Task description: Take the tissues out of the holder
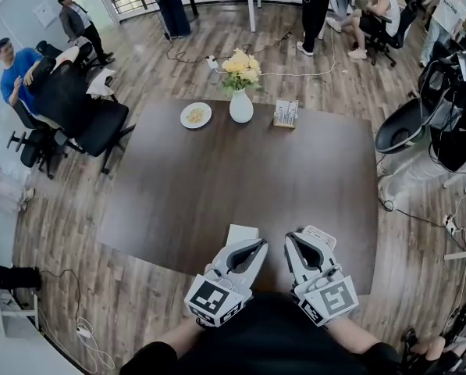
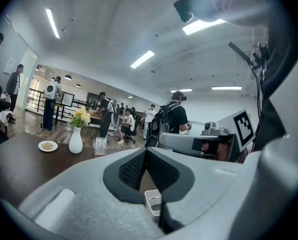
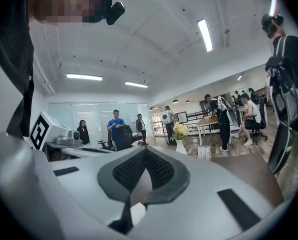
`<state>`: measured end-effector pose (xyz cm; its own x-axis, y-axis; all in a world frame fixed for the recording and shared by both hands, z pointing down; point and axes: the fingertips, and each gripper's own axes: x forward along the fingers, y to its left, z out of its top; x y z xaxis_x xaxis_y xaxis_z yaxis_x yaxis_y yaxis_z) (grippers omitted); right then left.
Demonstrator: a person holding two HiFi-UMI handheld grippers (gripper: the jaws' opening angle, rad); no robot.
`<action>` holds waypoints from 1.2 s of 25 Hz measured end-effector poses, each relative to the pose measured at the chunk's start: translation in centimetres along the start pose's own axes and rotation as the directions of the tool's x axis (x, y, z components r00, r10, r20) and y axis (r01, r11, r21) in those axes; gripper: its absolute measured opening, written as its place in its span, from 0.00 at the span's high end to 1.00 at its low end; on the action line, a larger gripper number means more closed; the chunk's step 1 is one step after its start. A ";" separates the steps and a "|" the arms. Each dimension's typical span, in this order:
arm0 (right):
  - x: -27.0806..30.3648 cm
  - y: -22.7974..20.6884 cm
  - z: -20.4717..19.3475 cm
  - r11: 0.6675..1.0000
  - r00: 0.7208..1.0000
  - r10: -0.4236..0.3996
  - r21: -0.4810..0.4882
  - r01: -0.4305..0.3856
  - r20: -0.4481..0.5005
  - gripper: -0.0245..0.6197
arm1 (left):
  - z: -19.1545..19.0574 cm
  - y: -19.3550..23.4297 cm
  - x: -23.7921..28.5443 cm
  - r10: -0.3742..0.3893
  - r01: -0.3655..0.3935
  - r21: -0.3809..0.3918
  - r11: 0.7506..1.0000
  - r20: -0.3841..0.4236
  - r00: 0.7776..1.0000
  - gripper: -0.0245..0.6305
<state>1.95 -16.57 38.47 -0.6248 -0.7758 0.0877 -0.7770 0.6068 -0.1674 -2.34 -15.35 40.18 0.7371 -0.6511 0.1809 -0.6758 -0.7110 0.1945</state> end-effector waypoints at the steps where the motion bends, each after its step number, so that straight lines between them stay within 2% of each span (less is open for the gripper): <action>1: 0.1 0.0 0.0 1.000 1.000 -0.001 0.000 0.001 -0.001 0.95 | 0.1 0.1 0.0 -0.002 0.002 0.000 1.000 0.000 1.000 0.95; 20: 1.9 -0.8 1.8 0.999 1.000 -0.028 -0.020 0.028 -0.007 0.95 | 2.0 2.1 0.8 -0.019 0.019 -0.004 1.000 -0.002 1.000 0.95; 30: -0.6 -0.1 -0.2 0.999 0.999 -0.032 -0.021 0.032 -0.001 0.95 | 0.0 -0.2 0.0 -0.012 0.012 0.012 1.000 0.000 1.000 0.95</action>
<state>2.43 -16.10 38.64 -0.5994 -0.7949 0.0943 -0.7983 0.5849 -0.1439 -2.23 -15.24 40.15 0.7453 -0.6423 0.1789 -0.6666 -0.7220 0.1851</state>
